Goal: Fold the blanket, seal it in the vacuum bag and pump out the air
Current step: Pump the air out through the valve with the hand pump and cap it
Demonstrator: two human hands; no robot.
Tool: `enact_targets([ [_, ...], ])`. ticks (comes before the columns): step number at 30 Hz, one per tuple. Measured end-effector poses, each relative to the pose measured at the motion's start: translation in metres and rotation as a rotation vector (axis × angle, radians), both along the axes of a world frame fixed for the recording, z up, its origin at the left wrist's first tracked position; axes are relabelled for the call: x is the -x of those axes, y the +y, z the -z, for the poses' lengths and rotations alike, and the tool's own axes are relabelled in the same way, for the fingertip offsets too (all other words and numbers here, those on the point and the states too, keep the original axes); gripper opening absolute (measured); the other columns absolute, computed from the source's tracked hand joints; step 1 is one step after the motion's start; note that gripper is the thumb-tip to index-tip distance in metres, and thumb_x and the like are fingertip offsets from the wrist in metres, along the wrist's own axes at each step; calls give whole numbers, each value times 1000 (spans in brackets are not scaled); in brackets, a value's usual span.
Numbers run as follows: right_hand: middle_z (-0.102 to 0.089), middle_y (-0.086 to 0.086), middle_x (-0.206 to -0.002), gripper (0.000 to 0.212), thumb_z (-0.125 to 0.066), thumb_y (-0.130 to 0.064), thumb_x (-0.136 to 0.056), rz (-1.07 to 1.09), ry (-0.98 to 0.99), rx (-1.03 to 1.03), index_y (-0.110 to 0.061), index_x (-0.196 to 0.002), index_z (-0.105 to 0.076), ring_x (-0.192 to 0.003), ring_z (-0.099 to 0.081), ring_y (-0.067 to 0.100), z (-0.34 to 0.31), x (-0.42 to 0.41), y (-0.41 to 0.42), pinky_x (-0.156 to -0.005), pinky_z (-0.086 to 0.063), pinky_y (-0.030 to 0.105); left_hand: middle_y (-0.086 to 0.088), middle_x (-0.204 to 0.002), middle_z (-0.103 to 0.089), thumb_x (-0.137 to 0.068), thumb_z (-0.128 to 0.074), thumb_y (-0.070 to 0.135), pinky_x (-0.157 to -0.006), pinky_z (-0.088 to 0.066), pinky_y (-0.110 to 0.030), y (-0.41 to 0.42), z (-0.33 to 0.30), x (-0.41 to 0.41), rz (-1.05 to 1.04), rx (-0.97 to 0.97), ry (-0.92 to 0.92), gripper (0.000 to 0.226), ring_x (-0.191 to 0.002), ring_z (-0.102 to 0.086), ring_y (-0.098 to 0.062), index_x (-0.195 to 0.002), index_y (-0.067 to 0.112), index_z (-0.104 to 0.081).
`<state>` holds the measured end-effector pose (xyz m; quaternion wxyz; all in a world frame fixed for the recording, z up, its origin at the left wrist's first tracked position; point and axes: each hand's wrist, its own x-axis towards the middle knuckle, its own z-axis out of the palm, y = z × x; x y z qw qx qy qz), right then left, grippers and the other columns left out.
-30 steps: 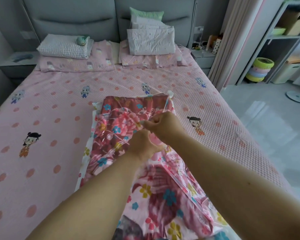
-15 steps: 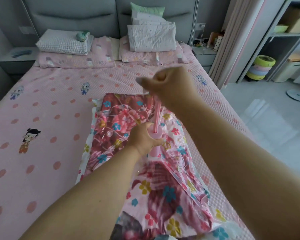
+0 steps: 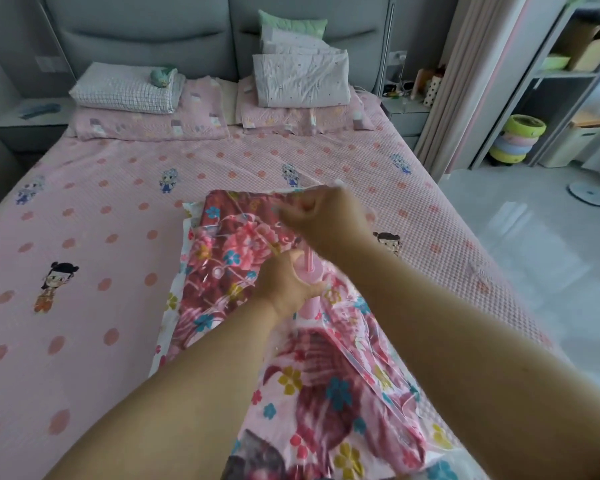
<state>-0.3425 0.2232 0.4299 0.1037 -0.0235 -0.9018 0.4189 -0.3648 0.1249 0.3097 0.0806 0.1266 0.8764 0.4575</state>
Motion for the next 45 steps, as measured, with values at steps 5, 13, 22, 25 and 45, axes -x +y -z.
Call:
enact_targets([
  [5, -47, -2, -40, 50, -71, -43, -79, 36, -81, 49, -13, -45, -48, -35, -32, 5, 15, 4, 3, -38, -27, 17, 11, -78, -64, -63, -87, 27, -62, -46, -16, 1, 3, 0, 2, -4, 25, 33, -74, -62, -10, -82, 23, -61],
  [13, -48, 7, -57, 42, -66, -40, -85, 43, -256, -77, -3, -65, -58, -51, -40, 16, 40, -5, 5, -51, -32, 23, 4, -82, -68, -64, -84, 24, -70, -53, -29, 3, 4, 1, 68, 36, 42, 32, -81, -67, -16, -87, 17, -65],
  [22, -46, 3, -44, 49, -65, -47, -84, -14, 38, -43, -11, -53, -51, -37, -34, 9, 0, 7, 3, -39, -30, 19, 10, -82, -65, -62, -88, 26, -60, -42, -10, 2, 1, 5, 10, 1, 22, 38, -76, -63, -10, -91, 20, -64],
  [25, -42, 2, -52, 51, -61, -46, -88, -7, -310, -150, -14, -54, -41, -45, -34, 13, 32, -4, 4, -47, -32, 22, 13, -75, -65, -63, -86, 25, -62, -46, -14, 2, 0, 1, 59, 35, 54, 31, -77, -67, -11, -80, 27, -61],
  [45, -67, 8, -78, 38, -44, -32, -96, -62, -156, -471, -6, -79, -66, -59, -50, 16, 12, 18, 2, -46, -39, 19, 16, -78, -61, -62, -89, 25, -54, -41, -4, 0, 0, 8, 27, -12, -5, 37, -69, -56, 6, -81, 26, -57],
])
